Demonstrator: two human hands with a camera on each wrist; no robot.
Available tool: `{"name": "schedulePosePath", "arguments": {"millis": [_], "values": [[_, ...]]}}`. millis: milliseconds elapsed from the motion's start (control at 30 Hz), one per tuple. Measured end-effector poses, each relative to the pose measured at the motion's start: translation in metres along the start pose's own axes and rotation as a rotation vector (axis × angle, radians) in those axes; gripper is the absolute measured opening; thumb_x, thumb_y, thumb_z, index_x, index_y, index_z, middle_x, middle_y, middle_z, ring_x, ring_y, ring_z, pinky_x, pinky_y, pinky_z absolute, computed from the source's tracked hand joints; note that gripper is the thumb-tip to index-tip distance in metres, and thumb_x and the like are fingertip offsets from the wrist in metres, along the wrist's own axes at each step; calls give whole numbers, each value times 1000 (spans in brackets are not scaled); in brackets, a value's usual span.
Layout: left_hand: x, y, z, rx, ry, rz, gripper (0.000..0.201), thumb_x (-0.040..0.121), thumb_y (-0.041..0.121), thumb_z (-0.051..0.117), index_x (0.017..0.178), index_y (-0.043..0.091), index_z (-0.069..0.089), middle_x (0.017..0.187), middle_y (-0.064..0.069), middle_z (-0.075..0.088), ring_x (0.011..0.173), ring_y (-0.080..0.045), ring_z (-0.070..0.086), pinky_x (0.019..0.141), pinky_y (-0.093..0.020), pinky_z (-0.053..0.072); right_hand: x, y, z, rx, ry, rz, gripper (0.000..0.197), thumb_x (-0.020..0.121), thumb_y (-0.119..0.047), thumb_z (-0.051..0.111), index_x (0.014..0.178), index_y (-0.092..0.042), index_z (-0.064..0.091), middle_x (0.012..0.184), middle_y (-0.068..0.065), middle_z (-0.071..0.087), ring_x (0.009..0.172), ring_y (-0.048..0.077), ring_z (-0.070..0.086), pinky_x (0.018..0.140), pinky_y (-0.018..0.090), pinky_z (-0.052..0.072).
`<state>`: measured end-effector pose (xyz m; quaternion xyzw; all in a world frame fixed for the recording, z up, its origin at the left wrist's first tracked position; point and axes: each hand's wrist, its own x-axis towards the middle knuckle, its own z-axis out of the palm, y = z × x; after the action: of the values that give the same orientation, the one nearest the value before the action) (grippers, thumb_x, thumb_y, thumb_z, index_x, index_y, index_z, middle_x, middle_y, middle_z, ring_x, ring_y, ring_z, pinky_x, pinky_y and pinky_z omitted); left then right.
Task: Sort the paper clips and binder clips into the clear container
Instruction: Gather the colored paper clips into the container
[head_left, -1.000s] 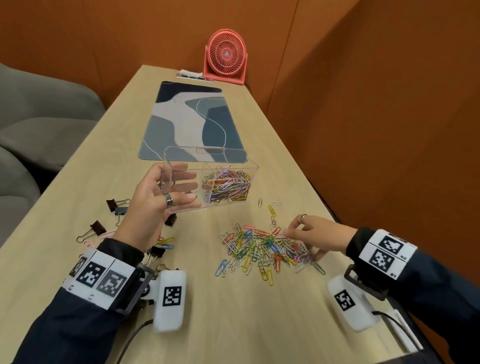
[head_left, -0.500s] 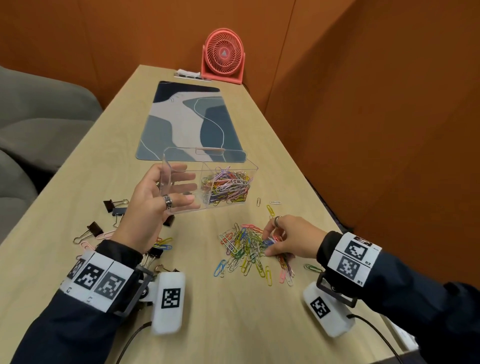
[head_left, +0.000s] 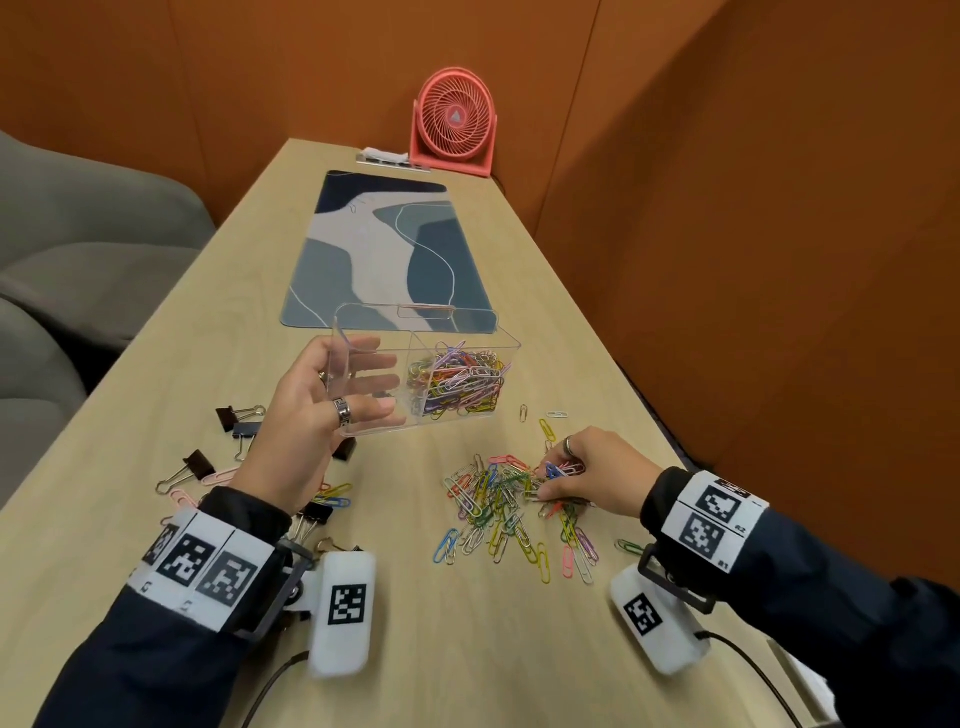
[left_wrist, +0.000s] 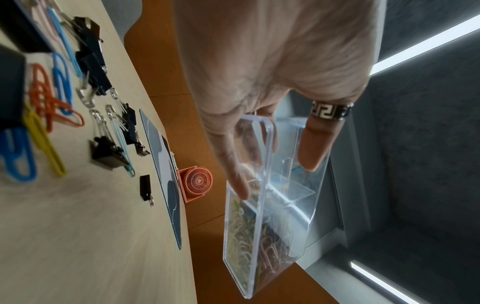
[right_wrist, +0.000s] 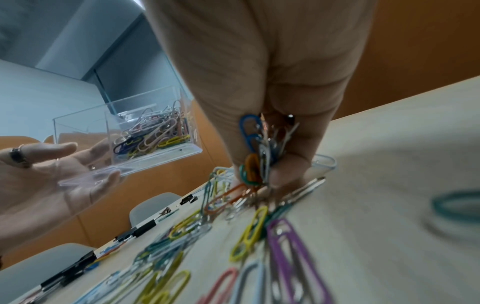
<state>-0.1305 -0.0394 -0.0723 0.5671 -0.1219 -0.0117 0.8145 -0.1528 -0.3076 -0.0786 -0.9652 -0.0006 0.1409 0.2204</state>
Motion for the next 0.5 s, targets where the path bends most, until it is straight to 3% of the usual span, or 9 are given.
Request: {"name": "schedulePosePath", "arguments": {"millis": [133, 300, 367, 433, 500], "values": [[0, 0, 0, 5, 2, -3, 47, 57, 1, 62, 102, 16, 57, 104, -6, 65, 99, -23, 65, 71, -36, 59, -6, -2, -11, 131, 36, -23, 15, 75, -20, 77, 82, -14, 66, 77, 1, 63, 56, 8, 52, 48, 10, 43], [0, 0, 0, 5, -7, -15, 47, 57, 1, 62, 102, 15, 57, 105, -7, 65, 100, -24, 64, 72, -36, 59, -10, -18, -47, 206, 134, -71, 18, 75, -17, 75, 91, -9, 71, 50, -13, 64, 43, -3, 55, 49, 12, 49], [0, -1, -1, 6, -10, -25, 47, 58, 1, 62, 103, 12, 56, 107, -9, 64, 101, -26, 63, 72, -37, 59, -9, -31, -69, 219, 217, -125, 20, 74, -16, 75, 92, -8, 71, 56, -9, 65, 42, -3, 53, 47, 11, 46], [0, -2, -1, 9, -18, -34, 48, 58, 1, 63, 105, 9, 54, 108, -10, 64, 103, -28, 63, 72, -37, 59, -9, -49, -90, 250, 290, -195, 24, 75, -13, 75, 96, -2, 70, 68, 4, 67, 44, -1, 54, 47, 11, 46], [0, -2, -1, 7, -27, -40, 48, 59, 0, 62, 105, 8, 53, 107, -9, 64, 102, -27, 63, 69, -35, 59, -7, -68, -105, 230, 333, -264, 26, 75, -14, 74, 97, -1, 70, 76, 13, 69, 52, 6, 58, 50, 13, 50]]}}
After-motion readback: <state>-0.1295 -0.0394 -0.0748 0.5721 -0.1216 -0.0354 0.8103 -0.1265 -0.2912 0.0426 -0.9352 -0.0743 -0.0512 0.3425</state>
